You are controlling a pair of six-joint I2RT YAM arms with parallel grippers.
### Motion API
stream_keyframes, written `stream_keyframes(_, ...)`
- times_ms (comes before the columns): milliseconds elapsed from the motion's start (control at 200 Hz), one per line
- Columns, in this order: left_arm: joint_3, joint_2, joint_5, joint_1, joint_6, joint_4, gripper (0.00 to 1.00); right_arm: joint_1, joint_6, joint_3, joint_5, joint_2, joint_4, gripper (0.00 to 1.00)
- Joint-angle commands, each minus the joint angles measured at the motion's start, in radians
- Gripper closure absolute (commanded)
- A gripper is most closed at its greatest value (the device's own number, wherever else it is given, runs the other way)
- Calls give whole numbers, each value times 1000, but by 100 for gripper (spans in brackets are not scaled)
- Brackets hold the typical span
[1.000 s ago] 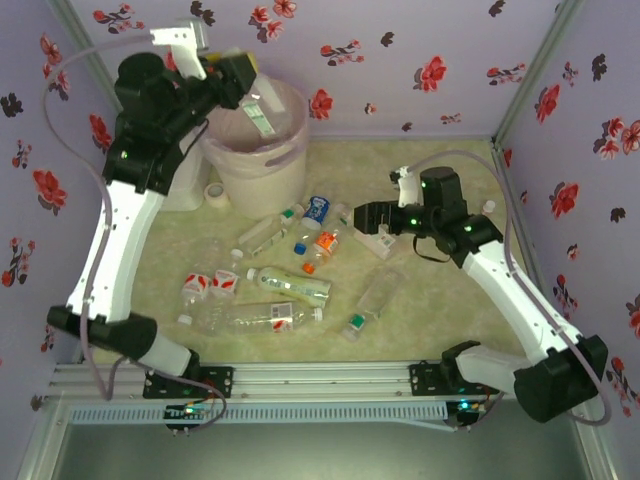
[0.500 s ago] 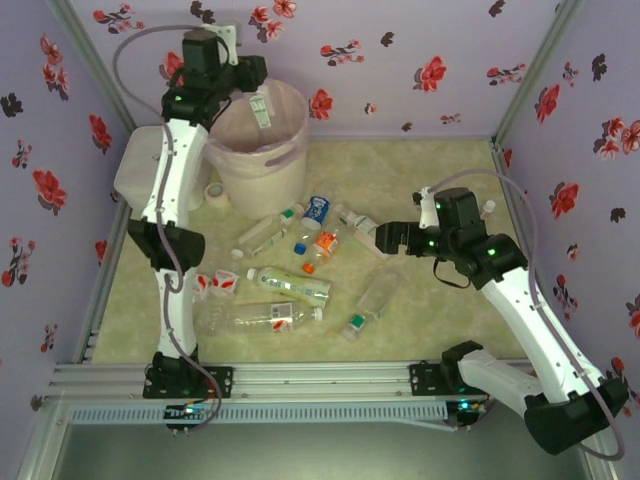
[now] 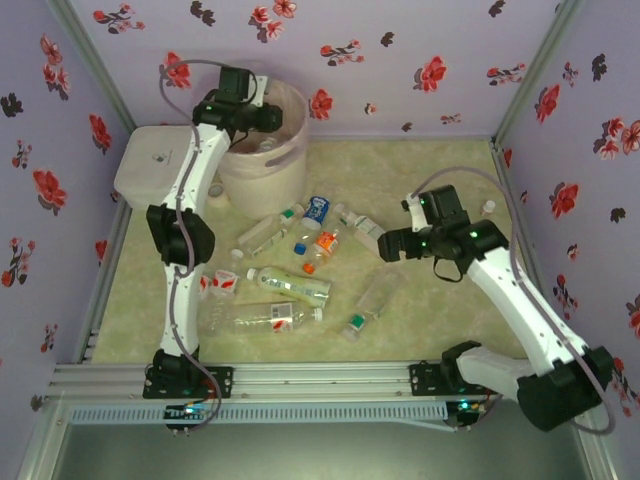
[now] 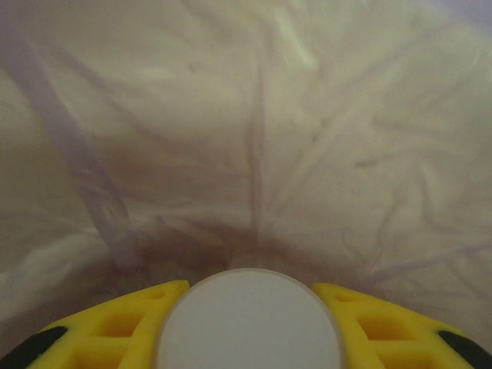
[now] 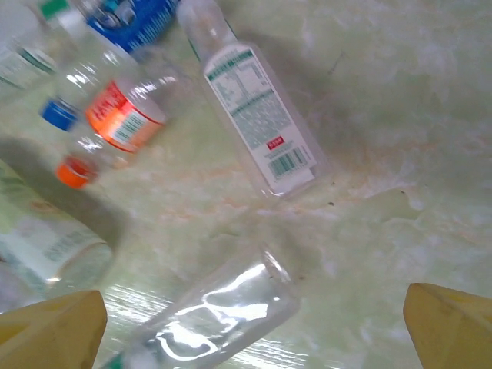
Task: Put the plastic bottles in the bin
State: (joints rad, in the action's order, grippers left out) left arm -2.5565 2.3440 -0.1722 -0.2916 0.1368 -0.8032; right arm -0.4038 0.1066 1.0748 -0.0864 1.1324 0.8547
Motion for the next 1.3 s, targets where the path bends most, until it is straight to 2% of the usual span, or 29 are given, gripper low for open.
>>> stream_keyframes(0, 26, 18, -4, -5, -45, -25, 95, -6, -161, 30, 86, 82, 37, 0)
stream_keyframes(120, 39, 15, -21, -5, -42, -28, 61, -8, -254, 28, 53, 145, -12, 1)
stream_keyframes(215, 38, 8, -21, -5, -40, -30, 41, -7, -326, 45, 41, 208, -34, 1)
stream_keyframes(330, 39, -6, -20, -4, -37, -36, 28, -8, -401, 75, 15, 296, -38, 2)
stream_keyframes(570, -9, -73, -11, 7, -59, -83, 1, 3, -491, 157, 39, 486, -39, 1)
stream_keyframes(685, -37, -141, -1, 28, -86, -108, 0, 11, -511, 197, 28, 573, -46, 1)
stream_keyframes(800, -34, -236, -41, 67, -86, -145, 0, 15, -507, 222, 34, 649, -55, 1)
stream_keyframes(990, 84, -439, -64, 80, -124, -193, 0, 20, -487, 255, 37, 747, -74, 1)
stream_keyframes(1085, 282, -611, -67, 77, -110, -166, 0, 24, -484, 256, 31, 774, -79, 3)
stream_keyframes(1130, 403, -707, -60, 73, -57, -131, 0, 28, -471, 253, 31, 772, -80, 4)
stream_keyframes(1240, 683, -924, -59, 56, 10, -51, 0, 39, -430, 202, 13, 723, -114, 12)
stream_keyframes(1295, 826, -1026, -56, 53, 68, -7, 0, 41, -420, 177, 16, 695, -129, 20)
